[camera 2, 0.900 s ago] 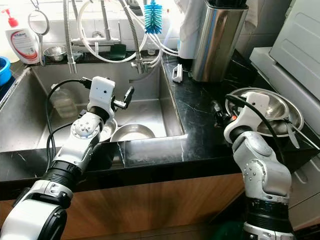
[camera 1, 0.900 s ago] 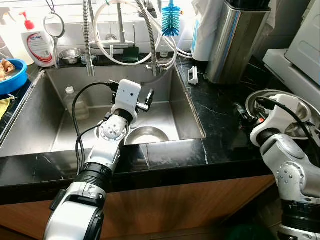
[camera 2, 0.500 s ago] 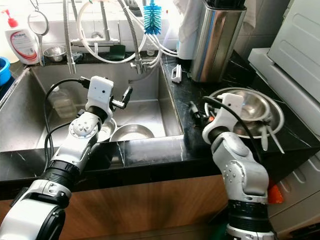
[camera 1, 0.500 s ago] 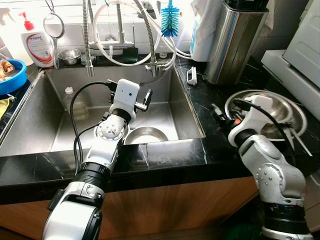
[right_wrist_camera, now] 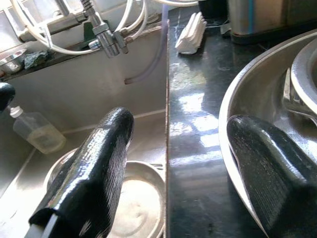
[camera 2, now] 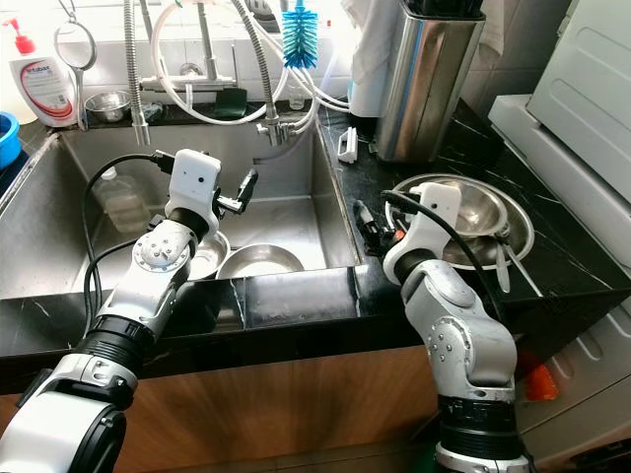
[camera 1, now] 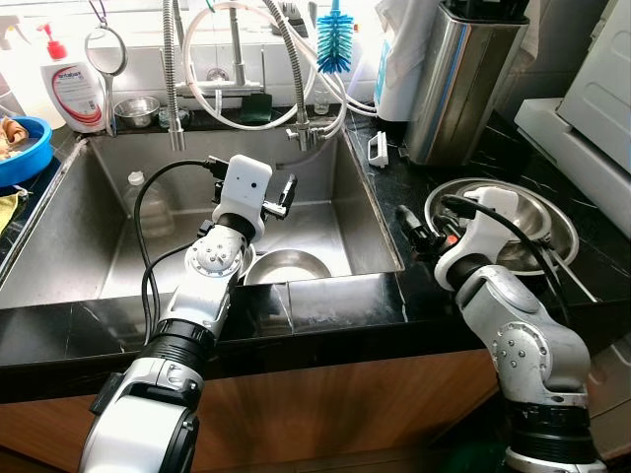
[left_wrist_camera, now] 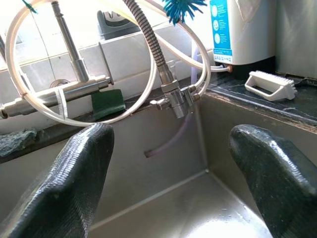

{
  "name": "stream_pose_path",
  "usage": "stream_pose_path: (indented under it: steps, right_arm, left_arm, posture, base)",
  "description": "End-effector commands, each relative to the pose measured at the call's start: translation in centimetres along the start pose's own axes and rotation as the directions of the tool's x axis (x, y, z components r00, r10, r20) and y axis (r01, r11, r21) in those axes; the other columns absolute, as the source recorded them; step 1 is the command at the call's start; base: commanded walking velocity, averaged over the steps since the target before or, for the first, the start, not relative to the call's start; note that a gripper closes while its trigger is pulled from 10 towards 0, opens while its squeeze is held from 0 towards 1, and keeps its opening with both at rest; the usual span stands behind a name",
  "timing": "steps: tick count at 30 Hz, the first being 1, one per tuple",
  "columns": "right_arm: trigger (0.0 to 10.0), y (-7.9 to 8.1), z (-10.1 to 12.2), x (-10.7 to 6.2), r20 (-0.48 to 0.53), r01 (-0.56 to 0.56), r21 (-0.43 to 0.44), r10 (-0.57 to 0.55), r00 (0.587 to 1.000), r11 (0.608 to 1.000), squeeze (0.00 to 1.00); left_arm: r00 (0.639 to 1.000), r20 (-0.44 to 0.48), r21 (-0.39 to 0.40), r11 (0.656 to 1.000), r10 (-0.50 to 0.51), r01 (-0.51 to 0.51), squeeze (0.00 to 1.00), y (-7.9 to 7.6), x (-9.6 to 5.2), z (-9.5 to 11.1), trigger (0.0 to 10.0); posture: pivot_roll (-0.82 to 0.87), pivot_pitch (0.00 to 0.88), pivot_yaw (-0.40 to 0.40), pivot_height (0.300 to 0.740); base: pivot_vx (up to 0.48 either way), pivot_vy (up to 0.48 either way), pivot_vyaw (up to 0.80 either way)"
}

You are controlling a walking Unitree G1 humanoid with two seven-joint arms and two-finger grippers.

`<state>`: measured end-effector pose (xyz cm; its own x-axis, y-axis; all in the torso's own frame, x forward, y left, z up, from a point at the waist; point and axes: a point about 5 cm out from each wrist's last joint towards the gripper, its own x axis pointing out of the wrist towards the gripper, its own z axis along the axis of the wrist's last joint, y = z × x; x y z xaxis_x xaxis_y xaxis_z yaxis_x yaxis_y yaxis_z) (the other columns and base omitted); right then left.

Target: Kitchen organization

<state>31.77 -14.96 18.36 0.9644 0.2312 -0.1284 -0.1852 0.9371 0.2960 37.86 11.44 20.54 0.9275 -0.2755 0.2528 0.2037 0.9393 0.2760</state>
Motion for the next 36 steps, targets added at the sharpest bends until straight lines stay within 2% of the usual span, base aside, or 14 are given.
stream_pose_path:
  steps: [1, 24, 31, 36]
  right_arm:
    - [10.0, 0.7, -0.1, 0.1, -0.013, -0.019, -0.001, 0.019, 1.0, 1.0, 0.0]
    - [10.0, 2.2, -0.4, 0.2, -0.026, -0.077, 0.0, 0.077, 0.997, 0.997, 0.0]
    - [10.0, 1.9, -0.2, 0.2, -0.013, -0.059, 0.001, 0.059, 0.998, 0.998, 0.0]
    - [10.0, 1.4, 0.8, 0.2, 0.057, -0.023, -0.003, 0.024, 0.998, 1.0, 0.0]
  left_arm:
    - [1.0, 0.01, 0.031, 1.0, -0.006, 0.006, 0.0, 0.0, 0.1, 0.4, 10.0]
    - [1.0, 0.004, 0.04, 0.999, -0.005, 0.005, 0.0, 0.0, 0.1, 0.3, 10.0]
    - [1.0, 0.005, 0.037, 0.999, -0.005, 0.005, 0.0, -0.1, 0.1, 0.3, 10.0]
    - [1.0, 0.007, 0.035, 0.999, -0.005, 0.005, 0.0, -0.1, 0.2, 0.3, 10.0]
  posture:
    - [0.03, 0.026, -0.031, 0.74]
    - [0.03, 0.028, -0.035, 0.74]
    - [0.03, 0.026, -0.035, 0.74]
    - [0.03, 0.024, -0.034, 0.74]
  base:
    - [0.0, 0.0, 0.0]
    - [0.0, 0.0, 0.0]
    - [0.0, 0.0, 0.0]
    - [0.0, 0.0, 0.0]
